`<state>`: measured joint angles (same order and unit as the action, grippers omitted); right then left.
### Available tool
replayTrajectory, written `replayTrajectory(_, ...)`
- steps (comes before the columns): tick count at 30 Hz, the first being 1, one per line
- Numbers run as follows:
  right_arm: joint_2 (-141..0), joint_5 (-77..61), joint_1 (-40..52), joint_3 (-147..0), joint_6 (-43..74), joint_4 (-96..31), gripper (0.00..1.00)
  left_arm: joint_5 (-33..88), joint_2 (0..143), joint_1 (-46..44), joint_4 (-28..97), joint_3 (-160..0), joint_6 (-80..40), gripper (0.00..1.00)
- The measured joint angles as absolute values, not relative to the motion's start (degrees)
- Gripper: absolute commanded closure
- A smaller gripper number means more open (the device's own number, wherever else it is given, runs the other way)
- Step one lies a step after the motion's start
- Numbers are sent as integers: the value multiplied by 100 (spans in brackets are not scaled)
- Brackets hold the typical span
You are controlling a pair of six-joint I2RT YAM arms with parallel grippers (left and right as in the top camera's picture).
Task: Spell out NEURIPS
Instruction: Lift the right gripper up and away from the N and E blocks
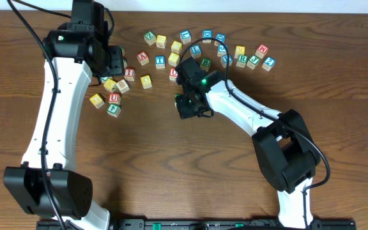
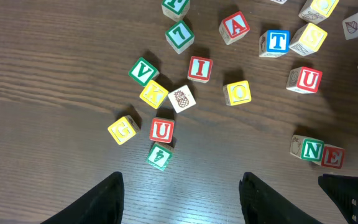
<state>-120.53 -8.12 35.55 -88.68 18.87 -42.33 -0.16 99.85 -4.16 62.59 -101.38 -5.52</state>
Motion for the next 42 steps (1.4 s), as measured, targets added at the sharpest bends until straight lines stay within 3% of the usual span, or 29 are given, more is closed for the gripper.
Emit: replayTrajectory(42, -12182, -812, 3332, -8868, 2193, -4209, 99, -16, 9985, -416, 6259, -10138, -552, 41)
